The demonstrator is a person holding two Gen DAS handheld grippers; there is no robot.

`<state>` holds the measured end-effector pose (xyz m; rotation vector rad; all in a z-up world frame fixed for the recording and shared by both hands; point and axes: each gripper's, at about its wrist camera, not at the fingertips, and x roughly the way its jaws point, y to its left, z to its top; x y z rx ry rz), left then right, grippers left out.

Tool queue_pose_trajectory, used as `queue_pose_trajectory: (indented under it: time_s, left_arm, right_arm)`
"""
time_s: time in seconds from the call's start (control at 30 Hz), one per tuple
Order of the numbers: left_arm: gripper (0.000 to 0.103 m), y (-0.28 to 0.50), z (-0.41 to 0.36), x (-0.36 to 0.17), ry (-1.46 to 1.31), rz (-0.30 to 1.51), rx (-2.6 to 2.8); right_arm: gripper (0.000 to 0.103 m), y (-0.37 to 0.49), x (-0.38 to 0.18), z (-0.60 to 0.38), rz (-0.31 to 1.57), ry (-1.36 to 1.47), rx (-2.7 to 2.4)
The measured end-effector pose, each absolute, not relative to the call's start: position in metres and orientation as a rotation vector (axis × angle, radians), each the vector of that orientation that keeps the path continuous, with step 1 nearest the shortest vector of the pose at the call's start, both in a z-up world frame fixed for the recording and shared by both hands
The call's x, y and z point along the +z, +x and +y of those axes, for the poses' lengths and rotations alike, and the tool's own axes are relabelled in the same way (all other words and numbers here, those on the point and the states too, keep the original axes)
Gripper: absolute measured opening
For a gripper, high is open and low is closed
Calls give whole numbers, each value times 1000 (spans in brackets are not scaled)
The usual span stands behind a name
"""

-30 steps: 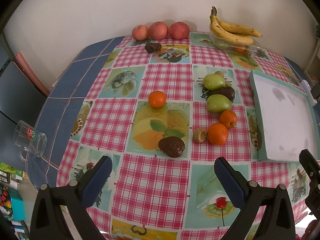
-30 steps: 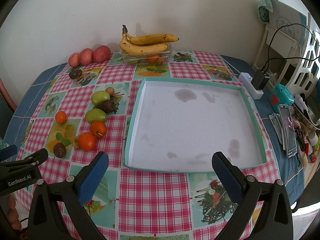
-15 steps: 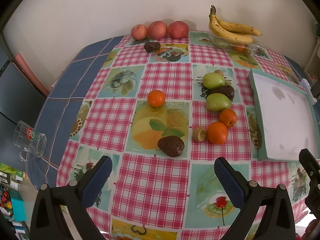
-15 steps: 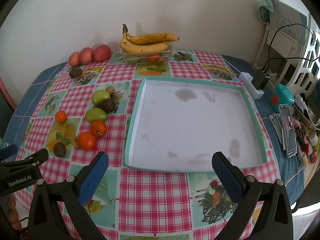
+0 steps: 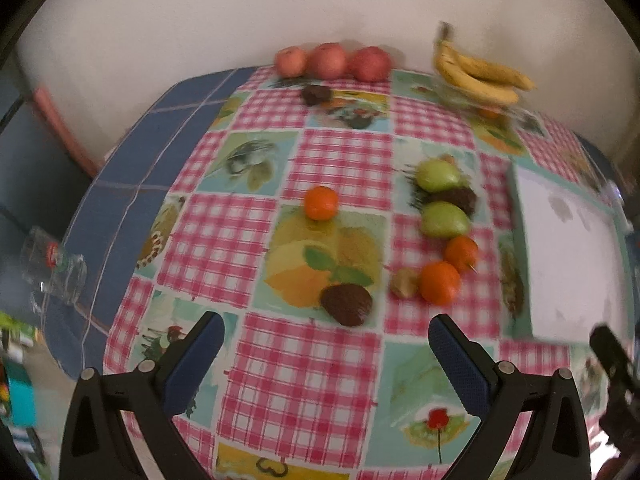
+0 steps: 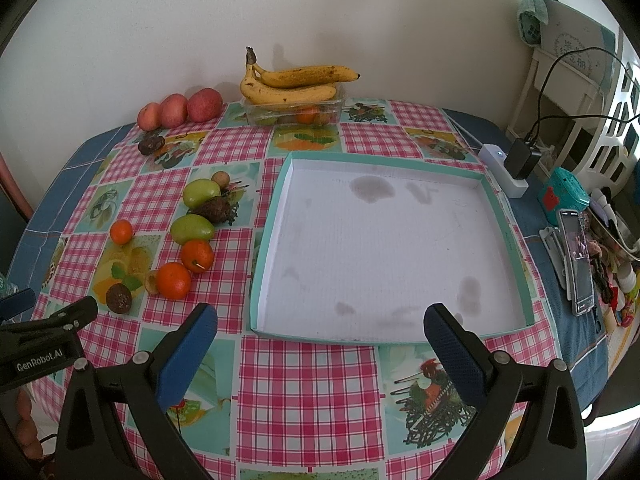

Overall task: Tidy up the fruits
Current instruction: 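Move the left tool toward the lone orange while the right tool approaches another orange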

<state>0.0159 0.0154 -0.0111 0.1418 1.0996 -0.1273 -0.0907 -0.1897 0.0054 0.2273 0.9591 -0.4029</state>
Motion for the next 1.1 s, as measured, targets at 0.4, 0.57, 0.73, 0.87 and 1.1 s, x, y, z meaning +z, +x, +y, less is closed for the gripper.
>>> queue_pose_trajectory:
  time_s: [0.4, 0.57, 0.73, 0.87, 1.1]
  left_arm:
    - [103, 74, 28, 2, 18, 1130, -60]
    - [103, 97, 33, 3, -57, 1145, -47]
    - [103, 120, 37, 6, -99, 1089, -59]
    - [103, 130, 36, 8, -118, 1042, -68]
    - [103, 145, 27, 7, -117, 1029, -118]
  right_arm:
    - [103, -57, -3, -181, 1002, 284, -277]
    - [103, -34, -2, -175, 1016, 281, -254]
    - [103, -8, -2, -180, 999, 328, -225]
    - [103, 11, 1, -184, 957, 361, -217]
    - [103, 47, -6, -185, 1010, 357, -218]
